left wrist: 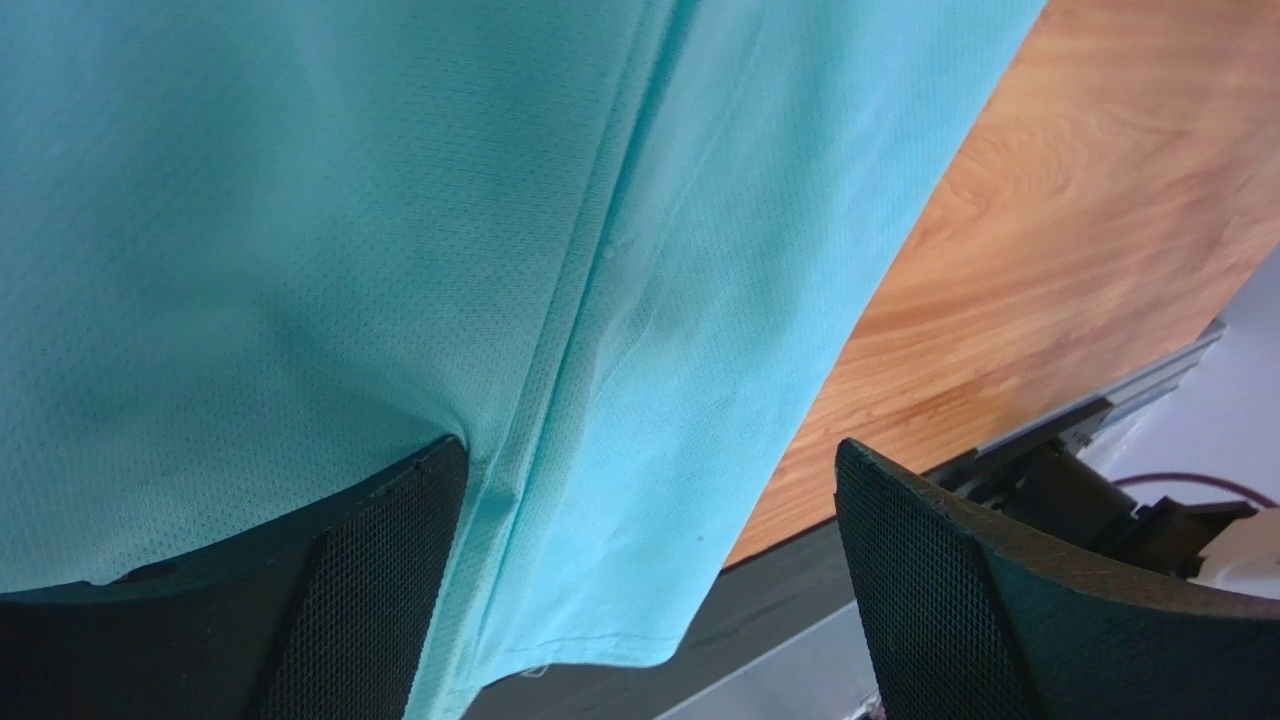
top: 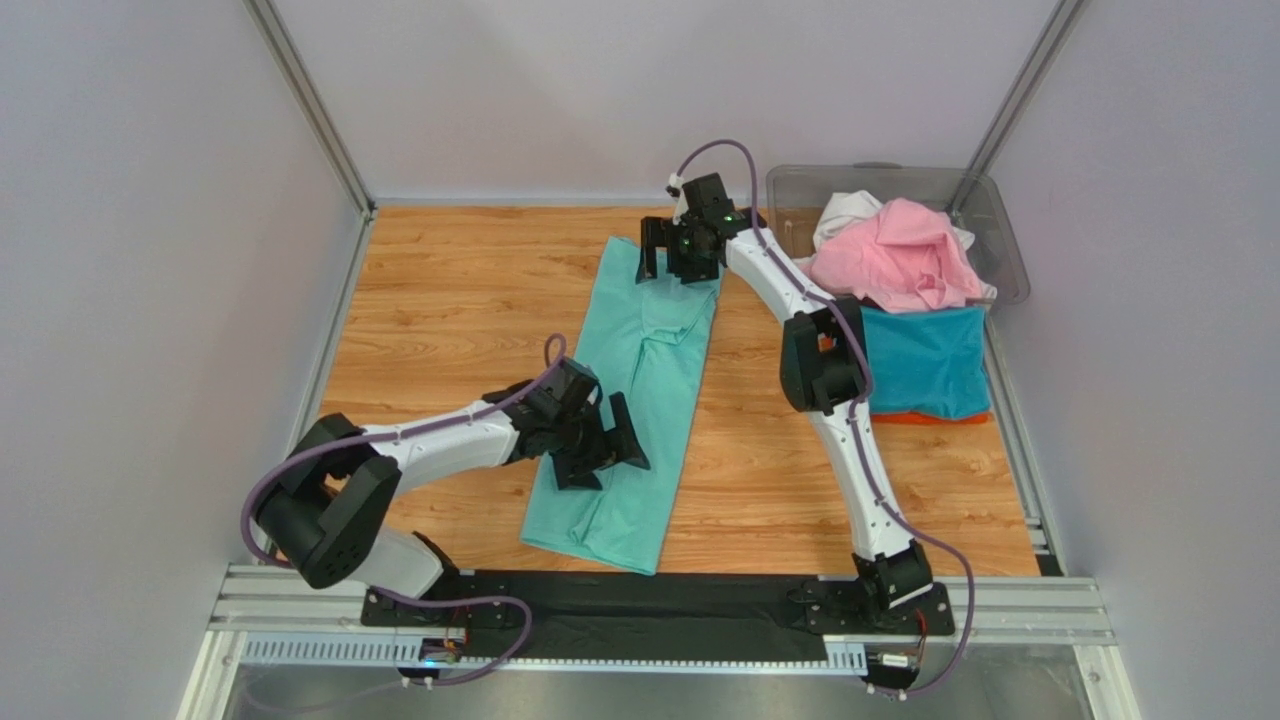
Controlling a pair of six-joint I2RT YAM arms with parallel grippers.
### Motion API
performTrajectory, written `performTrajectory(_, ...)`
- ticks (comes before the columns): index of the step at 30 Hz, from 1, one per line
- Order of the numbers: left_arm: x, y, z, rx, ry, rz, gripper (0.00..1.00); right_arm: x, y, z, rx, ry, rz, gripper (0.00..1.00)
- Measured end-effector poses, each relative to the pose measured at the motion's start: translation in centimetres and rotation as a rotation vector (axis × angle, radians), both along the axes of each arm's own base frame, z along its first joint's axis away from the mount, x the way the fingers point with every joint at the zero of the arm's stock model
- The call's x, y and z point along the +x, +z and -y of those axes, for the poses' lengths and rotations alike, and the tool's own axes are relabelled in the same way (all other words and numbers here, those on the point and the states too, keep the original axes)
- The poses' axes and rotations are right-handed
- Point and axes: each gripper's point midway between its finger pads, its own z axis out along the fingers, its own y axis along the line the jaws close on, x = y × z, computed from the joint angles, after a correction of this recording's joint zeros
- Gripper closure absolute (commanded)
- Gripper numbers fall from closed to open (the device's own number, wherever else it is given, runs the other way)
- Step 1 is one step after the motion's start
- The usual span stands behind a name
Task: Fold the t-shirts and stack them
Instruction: Fold the tshirt
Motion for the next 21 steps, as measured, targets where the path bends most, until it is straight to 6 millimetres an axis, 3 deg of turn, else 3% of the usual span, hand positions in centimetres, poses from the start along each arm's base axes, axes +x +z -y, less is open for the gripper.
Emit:
performTrajectory(5,-1.4,0.1,3.6,-0.010,-0.062,-0.017,0.00,1.1,0.4,-1.2,0.076,0.041,0.040,0.00)
performTrajectory(11,-1.1,0.2,5.8,-0.011,-0.071,-0.036,0.00,1.3,0.9,-2.5,0.137,0.087,0.063,0.00)
performTrajectory(18,-1.9,0.9,4.9,0.088,-0.076,0.013,0.00,-0.5,1.5,-2.8,0.087,0.110,0.050,0.00)
performTrajectory(21,-2.0,3.9,4.3,0.101,-0.086,0.101,0.00,-2.5,3.8,-2.7,0.008,0.105,0.063,0.00)
